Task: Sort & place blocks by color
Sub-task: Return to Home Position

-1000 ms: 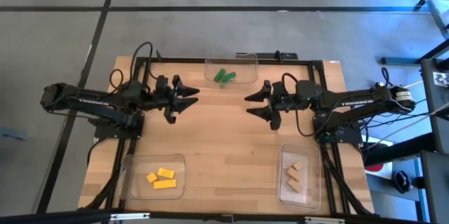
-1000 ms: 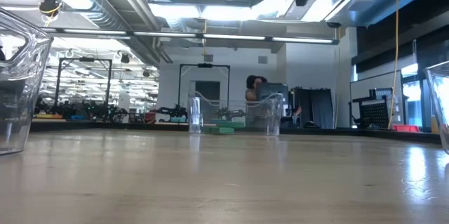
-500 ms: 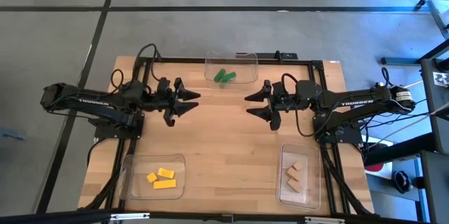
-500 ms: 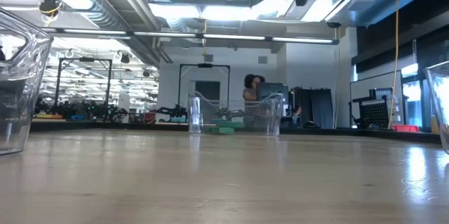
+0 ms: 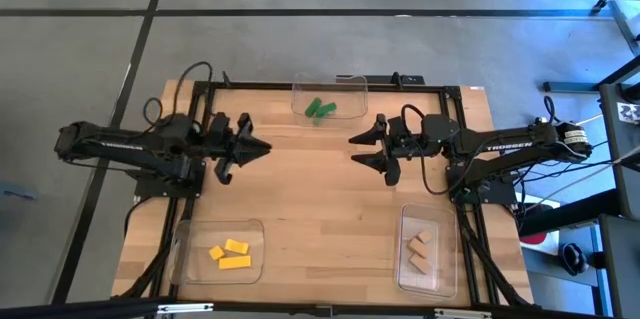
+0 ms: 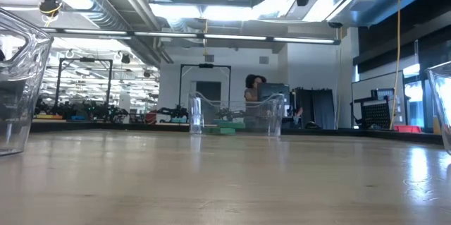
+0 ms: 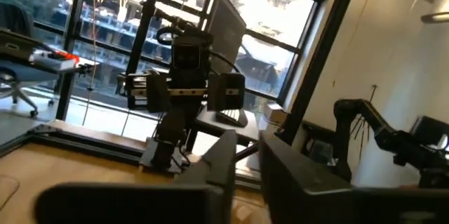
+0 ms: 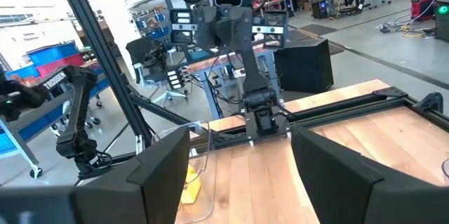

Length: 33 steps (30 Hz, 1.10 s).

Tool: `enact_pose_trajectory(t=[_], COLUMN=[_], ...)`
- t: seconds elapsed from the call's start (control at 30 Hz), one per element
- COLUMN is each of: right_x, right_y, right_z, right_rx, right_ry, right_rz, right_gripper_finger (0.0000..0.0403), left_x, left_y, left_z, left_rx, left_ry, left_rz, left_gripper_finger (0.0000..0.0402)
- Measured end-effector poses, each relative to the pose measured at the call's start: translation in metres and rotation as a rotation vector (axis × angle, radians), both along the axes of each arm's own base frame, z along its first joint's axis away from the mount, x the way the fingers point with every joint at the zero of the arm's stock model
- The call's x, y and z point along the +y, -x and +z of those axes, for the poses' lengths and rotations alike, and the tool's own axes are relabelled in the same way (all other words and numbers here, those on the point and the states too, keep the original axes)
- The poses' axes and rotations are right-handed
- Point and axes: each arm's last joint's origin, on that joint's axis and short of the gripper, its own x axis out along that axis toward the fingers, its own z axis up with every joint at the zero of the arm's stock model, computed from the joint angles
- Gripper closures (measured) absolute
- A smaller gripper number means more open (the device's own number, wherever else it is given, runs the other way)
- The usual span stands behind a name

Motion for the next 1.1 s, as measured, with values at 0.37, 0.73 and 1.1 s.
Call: enact_pose_trajectory(t=[0.37, 0.73, 1.1], right_x=[0.0, 0.0, 0.0], right_y=[0.0, 0.0, 0.0], right_z=[-0.001, -0.001, -0.001], right_rx=[0.006, 0.008, 0.015], right_ry=[0.0, -0.001, -0.001], right_rz=[0.0, 0.0, 0.0], right_gripper_finger=[0.015, 0.015, 0.015], left_x=[0.003, 0.004, 0.005], left_y=[0.055, 0.08, 0.079], left_z=[-0.043, -0.082, -0.113], left_rx=[-0.103, -0.19, -0.148], left_ry=[0.013, 0.034, 0.075], left_rz=[0.09, 0.106, 0.131], left_gripper_finger=[0.0399, 0.0401, 0.0401])
